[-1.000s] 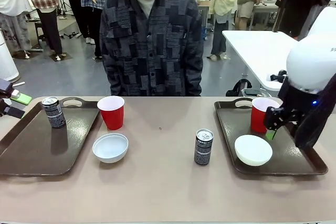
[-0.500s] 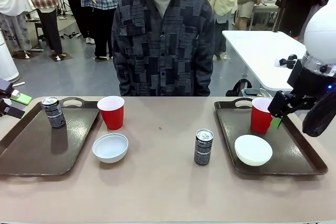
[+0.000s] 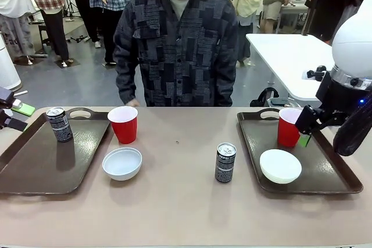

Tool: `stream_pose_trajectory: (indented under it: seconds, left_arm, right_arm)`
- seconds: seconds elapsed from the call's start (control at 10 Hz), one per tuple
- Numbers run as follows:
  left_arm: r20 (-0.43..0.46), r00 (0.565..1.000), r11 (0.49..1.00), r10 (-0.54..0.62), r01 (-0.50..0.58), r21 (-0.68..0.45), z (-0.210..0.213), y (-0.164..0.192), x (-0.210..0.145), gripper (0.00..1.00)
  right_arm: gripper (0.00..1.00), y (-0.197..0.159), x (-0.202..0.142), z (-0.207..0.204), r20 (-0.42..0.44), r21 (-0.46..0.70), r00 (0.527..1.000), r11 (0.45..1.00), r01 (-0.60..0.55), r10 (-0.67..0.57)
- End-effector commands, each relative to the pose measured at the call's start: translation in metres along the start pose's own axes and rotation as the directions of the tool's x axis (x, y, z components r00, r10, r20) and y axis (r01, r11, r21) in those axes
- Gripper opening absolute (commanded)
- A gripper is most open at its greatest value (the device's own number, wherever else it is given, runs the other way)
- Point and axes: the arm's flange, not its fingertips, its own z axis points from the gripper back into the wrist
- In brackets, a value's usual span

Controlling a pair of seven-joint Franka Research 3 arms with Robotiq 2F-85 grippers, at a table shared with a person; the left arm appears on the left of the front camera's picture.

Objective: Prepare tableware on both trays.
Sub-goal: Pick up a Picnic Bowl from the table and place it on a Handle tray.

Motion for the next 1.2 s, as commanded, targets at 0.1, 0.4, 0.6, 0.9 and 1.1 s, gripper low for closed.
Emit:
stream_pose_trajectory:
  seconds: [0.1, 0.4, 0.6, 0.9, 1.1]
  left_arm:
    - [0.004, 1.0, 1.0, 0.001, -0.001, -0.001, 0.001, 0.0, 0.0, 1.0]
    - [0.004, 1.0, 1.0, 0.001, -0.001, -0.001, 0.001, 0.0, 0.0, 1.0]
    - [0.004, 1.0, 1.0, 0.001, -0.001, -0.001, 0.001, 0.0, 0.0, 1.0]
    - [0.004, 1.0, 1.0, 0.001, -0.001, -0.001, 0.001, 0.0, 0.0, 1.0]
    - [-0.024, 0.999, 0.998, 0.036, -0.034, 0.061, 0.012, -0.037, -0.007, 1.0]
  right_arm:
    - [1.0, -0.002, 0.002, -0.003, 0.013, -0.01, 1.0, 1.0, -0.005, 0.005]
    - [1.0, 0.0, 0.0, 0.0, 0.001, 0.0, 1.0, 1.0, 0.0, 0.0]
    - [1.0, 0.0, 0.0, 0.004, -0.05, 0.136, 0.998, 0.99, -0.043, 0.05]
    - [1.0, -0.011, -0.017, 0.036, -0.024, 0.763, 0.96, 0.625, -0.163, 0.279]
    - [1.0, -0.037, -0.035, 0.045, 0.023, 0.875, 0.969, 0.464, -0.139, 0.247]
